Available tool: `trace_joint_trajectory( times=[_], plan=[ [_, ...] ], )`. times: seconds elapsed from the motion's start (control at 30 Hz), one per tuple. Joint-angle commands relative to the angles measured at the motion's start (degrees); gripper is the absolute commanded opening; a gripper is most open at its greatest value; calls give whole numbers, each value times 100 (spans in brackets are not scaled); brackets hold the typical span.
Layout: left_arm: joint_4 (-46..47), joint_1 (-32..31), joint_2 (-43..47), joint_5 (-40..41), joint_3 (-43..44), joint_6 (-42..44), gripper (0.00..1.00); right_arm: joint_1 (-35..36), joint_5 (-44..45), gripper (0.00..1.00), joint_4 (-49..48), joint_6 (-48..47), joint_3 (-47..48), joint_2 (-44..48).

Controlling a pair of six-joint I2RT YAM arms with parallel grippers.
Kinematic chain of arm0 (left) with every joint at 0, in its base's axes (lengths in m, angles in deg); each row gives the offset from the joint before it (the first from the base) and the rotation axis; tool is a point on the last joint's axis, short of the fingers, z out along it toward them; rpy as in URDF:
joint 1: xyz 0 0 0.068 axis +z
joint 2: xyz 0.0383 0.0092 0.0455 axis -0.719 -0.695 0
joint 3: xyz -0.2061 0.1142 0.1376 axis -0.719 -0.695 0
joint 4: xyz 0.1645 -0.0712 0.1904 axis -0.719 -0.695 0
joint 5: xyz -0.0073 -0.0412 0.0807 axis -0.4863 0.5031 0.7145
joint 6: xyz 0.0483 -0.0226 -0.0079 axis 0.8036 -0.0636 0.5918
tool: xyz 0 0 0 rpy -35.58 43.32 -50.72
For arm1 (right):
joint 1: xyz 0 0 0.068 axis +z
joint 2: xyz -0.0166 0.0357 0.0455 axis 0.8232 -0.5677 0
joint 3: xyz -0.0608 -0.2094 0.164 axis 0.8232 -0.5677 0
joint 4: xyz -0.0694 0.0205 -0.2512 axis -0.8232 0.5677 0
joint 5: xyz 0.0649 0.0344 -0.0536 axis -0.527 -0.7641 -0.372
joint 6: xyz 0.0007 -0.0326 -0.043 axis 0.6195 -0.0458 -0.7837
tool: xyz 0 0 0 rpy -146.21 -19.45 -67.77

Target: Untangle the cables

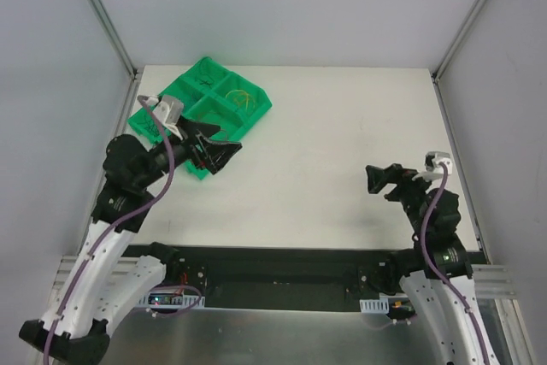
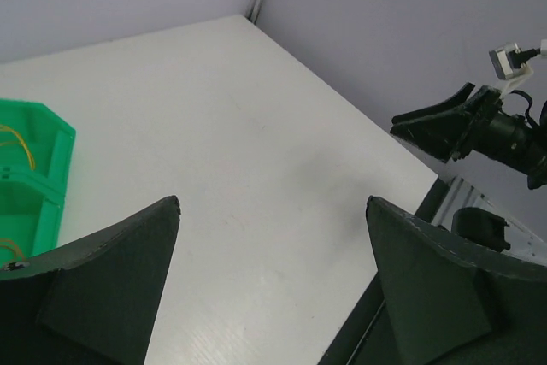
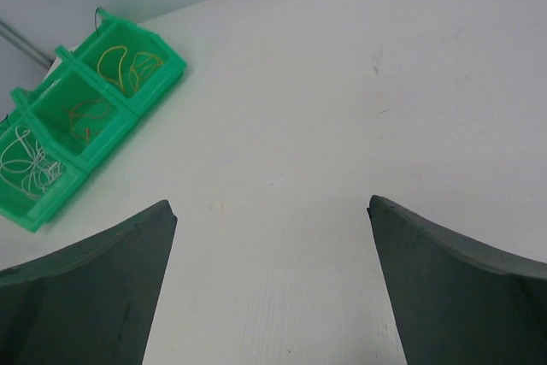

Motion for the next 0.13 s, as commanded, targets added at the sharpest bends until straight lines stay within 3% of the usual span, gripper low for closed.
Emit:
trace_joint_trajectory(
  times=[0.0, 0.1],
  plan=[
    [326, -20, 656, 85, -419, 532, 90, -18, 866, 99, 519, -91, 550, 291],
    [326, -20, 876, 68, -499, 550, 91, -27, 1138, 96, 740, -49, 796, 441]
  ],
)
